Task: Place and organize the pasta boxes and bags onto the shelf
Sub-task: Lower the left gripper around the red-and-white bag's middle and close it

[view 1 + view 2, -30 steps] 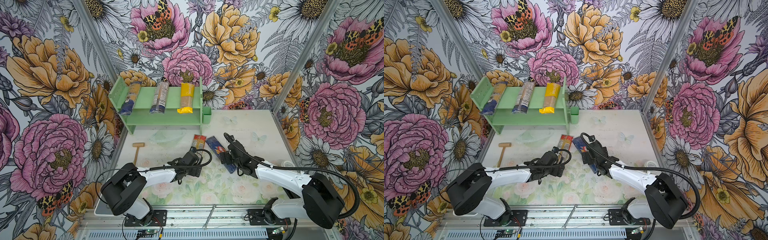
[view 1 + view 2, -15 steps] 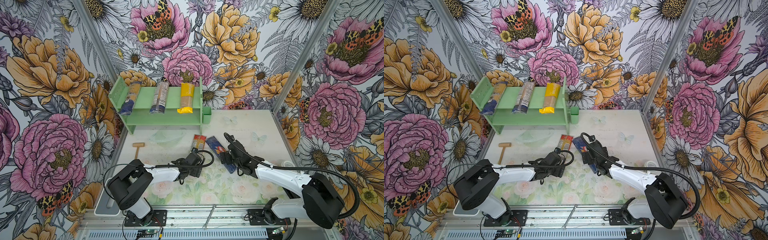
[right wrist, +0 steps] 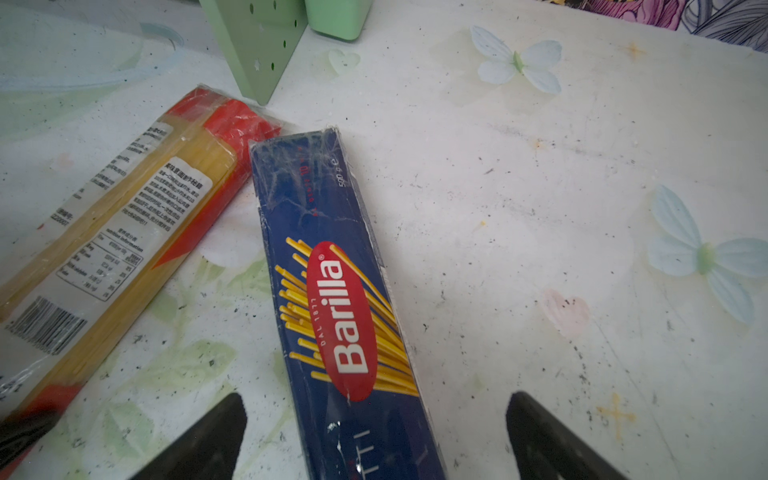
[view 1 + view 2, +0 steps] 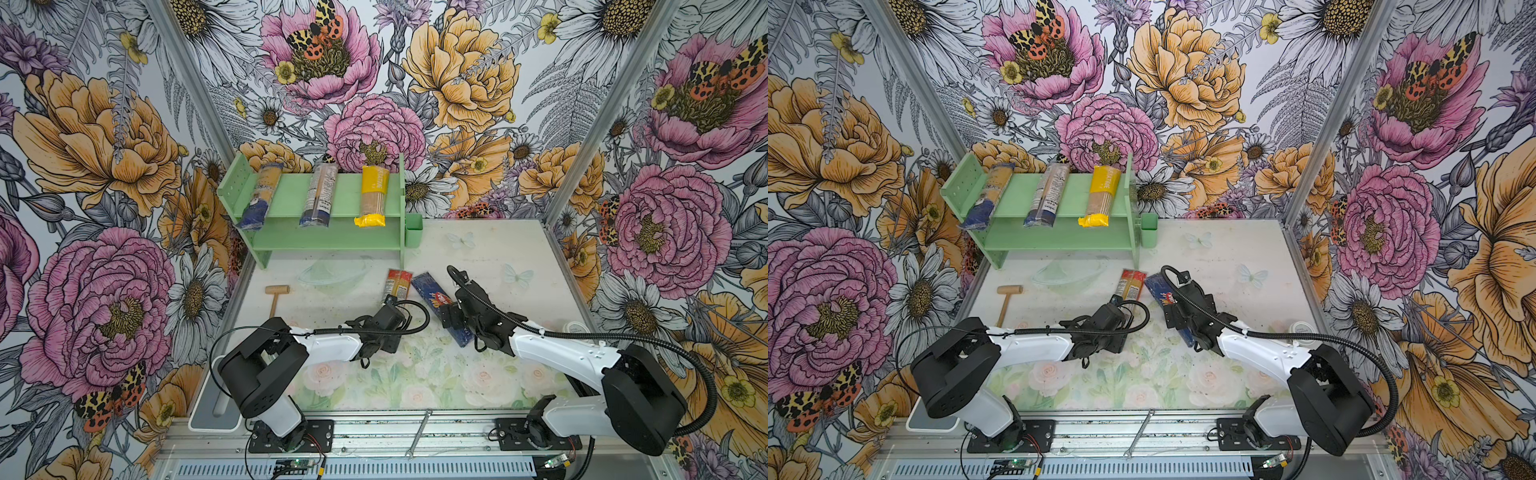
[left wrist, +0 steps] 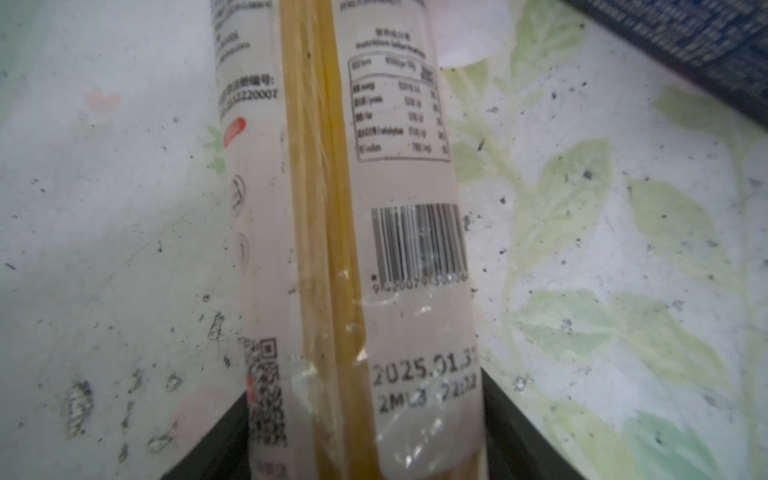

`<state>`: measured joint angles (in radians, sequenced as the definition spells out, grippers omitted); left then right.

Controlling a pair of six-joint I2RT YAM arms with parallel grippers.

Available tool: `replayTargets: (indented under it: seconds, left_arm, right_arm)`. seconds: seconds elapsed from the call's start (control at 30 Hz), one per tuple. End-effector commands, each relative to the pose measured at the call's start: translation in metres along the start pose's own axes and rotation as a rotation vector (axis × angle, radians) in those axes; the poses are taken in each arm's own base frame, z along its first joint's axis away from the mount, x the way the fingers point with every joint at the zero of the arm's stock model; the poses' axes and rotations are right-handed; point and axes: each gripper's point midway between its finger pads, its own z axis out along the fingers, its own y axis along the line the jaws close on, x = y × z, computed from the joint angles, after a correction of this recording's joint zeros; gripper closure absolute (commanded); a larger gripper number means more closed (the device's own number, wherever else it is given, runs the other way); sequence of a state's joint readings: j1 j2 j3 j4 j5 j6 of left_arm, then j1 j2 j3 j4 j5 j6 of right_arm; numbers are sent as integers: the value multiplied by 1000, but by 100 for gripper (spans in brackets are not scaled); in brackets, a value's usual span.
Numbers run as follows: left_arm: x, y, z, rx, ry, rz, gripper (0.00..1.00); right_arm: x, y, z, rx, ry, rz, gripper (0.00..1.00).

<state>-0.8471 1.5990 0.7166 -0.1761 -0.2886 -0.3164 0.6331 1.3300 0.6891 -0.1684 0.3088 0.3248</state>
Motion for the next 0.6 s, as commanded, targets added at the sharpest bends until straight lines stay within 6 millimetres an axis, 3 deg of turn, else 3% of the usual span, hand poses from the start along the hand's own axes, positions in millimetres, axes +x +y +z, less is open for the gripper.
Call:
replayTargets:
  seconds: [0.0,0.27,0.43,0.57]
  left_arm:
    - [7,5,4,-44,28,4,39]
    - [7,11,5,-82,24,-16,70]
    - [6,10,6,-82,24,-14,100]
    - [6,12,5,-89,19,-14,100]
  right_arm:
    - [-10,-3,-3,2,-28,26,0]
    - [-10,-3,-3,5,-27,25,0]
    - [-10,-5,-5,8,-32,25,0]
    - [-10,-6,-5,11,-32,25,0]
